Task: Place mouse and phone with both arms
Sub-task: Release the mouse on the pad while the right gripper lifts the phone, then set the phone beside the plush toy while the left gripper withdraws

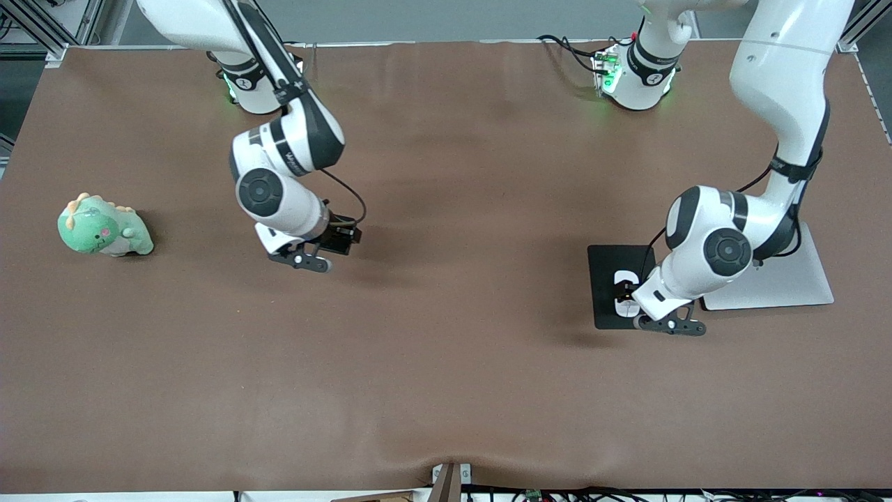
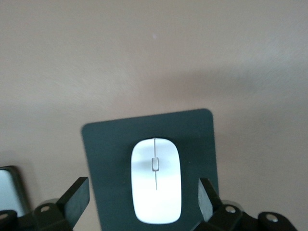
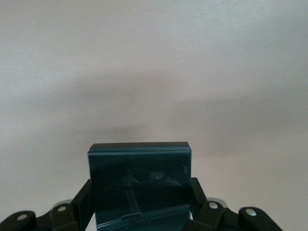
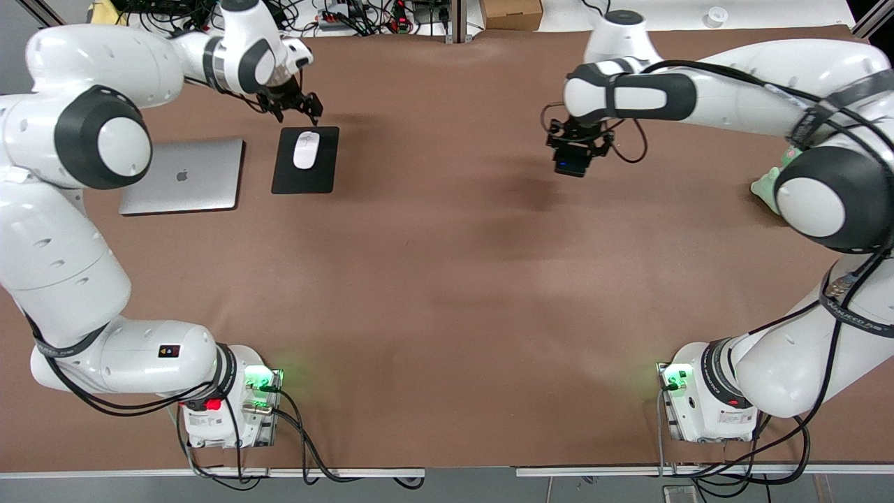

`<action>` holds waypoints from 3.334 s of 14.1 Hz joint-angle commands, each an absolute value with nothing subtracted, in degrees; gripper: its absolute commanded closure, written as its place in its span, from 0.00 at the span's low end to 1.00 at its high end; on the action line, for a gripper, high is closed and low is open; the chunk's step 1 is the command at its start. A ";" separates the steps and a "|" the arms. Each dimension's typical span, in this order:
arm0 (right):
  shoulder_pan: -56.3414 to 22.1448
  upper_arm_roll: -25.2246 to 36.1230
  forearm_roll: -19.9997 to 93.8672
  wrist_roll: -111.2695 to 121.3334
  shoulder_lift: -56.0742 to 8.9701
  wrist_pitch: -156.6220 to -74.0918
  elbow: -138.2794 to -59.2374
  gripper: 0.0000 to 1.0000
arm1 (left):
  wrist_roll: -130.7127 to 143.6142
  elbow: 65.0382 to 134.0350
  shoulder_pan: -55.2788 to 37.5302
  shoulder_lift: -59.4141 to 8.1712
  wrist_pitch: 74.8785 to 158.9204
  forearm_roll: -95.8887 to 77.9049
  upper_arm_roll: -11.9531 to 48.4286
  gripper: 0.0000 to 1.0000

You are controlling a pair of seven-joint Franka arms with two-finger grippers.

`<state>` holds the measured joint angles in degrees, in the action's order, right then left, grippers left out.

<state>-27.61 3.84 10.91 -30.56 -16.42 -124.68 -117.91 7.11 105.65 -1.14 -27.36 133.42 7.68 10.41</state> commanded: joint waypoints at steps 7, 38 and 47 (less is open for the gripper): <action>-13.02 2.99 5.99 -14.77 -5.36 -125.68 -131.48 1.00 | 7.30 102.50 0.70 -13.54 115.43 8.44 11.07 0.00; 7.03 2.46 -4.66 8.96 -10.13 -134.93 -133.87 0.00 | -2.97 88.15 -2.73 2.37 79.72 2.37 2.29 0.00; 4.39 2.37 2.55 9.75 -7.03 -96.52 -102.77 0.00 | -4.31 88.07 -2.46 2.11 79.37 2.99 2.02 0.00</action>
